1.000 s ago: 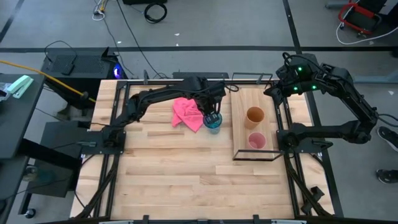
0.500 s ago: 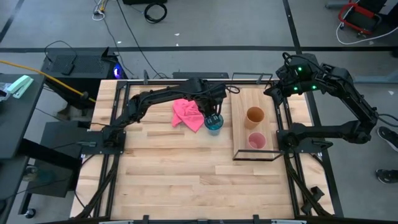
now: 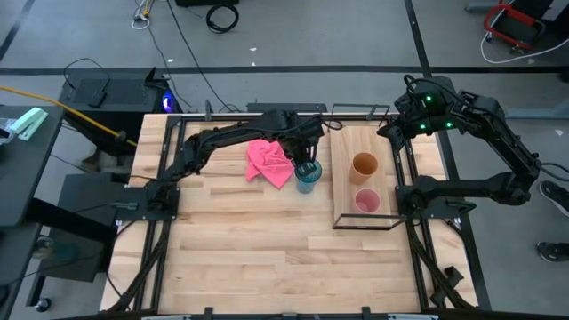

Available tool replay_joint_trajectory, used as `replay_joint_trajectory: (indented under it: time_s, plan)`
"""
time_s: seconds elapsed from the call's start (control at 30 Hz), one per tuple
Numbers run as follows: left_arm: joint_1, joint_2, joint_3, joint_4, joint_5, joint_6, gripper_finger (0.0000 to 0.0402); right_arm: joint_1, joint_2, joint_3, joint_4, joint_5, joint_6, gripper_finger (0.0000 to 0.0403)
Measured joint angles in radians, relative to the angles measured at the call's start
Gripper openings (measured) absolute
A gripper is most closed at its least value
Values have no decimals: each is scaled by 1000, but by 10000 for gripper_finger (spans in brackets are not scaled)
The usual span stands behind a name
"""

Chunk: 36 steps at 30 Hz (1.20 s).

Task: Stack small to large cups/mugs on shelf
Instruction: Put the blue cup on the shelf

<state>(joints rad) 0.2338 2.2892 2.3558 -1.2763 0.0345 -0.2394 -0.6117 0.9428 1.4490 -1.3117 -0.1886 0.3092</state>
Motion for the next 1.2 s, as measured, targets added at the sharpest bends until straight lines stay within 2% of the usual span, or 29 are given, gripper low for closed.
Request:
replay_joint_trajectory:
  time_s: [0.4,0.67,0.97,1.2]
  plan:
    - [61,-84,1,14,57,-57,103,7,28,0,31,-54,5,88]
    - [117,-186,1,-41,50,-55,100,95,90,0,125,-83,2,87]
    - [191,-283,0,-289,-81,-46,94,194,197,0,262,-90,-20,87]
    - [202,-354,-14,-295,-157,-64,87,217,316,0,299,-90,-62,87]
